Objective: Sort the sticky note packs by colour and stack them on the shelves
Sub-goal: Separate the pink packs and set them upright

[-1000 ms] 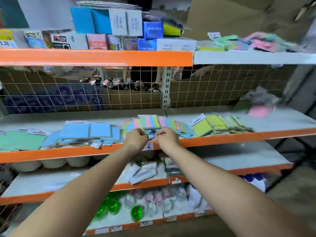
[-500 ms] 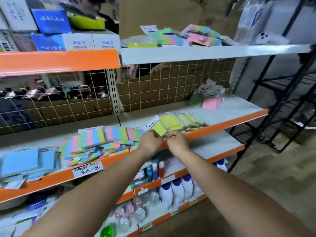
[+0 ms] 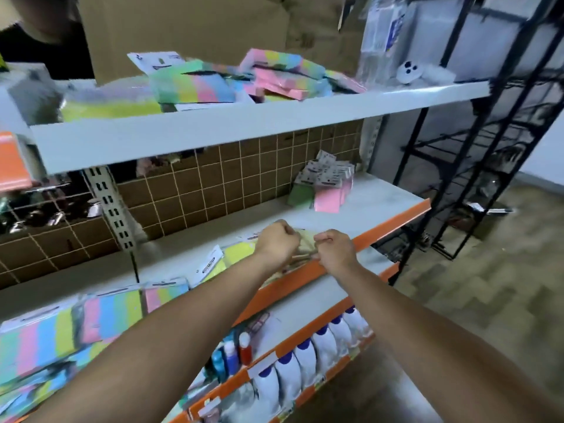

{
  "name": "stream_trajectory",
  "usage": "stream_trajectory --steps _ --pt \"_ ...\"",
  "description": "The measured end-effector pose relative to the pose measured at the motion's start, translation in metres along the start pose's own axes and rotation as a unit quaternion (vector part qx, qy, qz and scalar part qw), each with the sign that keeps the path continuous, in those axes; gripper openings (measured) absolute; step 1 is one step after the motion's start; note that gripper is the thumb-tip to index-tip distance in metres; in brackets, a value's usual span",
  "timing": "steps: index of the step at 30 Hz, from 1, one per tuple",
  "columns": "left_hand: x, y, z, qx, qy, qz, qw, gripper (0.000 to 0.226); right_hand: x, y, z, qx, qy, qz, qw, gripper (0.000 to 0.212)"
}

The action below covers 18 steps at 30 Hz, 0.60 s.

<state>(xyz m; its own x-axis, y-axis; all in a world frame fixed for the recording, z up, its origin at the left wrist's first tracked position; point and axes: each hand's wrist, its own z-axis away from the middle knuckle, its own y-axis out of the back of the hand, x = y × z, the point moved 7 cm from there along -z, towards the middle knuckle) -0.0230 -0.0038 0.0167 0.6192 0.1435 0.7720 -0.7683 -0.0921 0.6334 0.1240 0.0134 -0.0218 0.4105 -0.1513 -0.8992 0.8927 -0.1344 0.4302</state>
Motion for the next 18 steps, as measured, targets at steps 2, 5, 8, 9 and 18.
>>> stream_trajectory --steps 2,5,8,9,18 --pt "0.008 -0.011 -0.014 0.001 0.000 -0.006 1.000 0.003 0.007 0.012 -0.016 0.006 -0.008 -0.003 1.000 0.035" --pt "0.017 -0.031 -0.034 -0.006 0.003 -0.012 1.000 0.012 0.013 0.031 -0.040 0.000 -0.015 -0.014 1.000 0.030" --pt "0.028 -0.052 -0.055 0.000 0.017 -0.006 1.000 0.020 0.018 0.050 -0.067 -0.018 -0.012 -0.010 1.000 0.026" --pt "0.033 -0.058 -0.062 0.004 0.021 0.000 1.000 0.021 0.020 0.056 -0.076 -0.021 -0.012 -0.009 1.000 0.025" --pt "0.076 -0.128 -0.114 0.036 0.087 0.011 0.996 0.035 0.044 0.116 -0.180 -0.101 -0.023 0.010 0.995 0.022"
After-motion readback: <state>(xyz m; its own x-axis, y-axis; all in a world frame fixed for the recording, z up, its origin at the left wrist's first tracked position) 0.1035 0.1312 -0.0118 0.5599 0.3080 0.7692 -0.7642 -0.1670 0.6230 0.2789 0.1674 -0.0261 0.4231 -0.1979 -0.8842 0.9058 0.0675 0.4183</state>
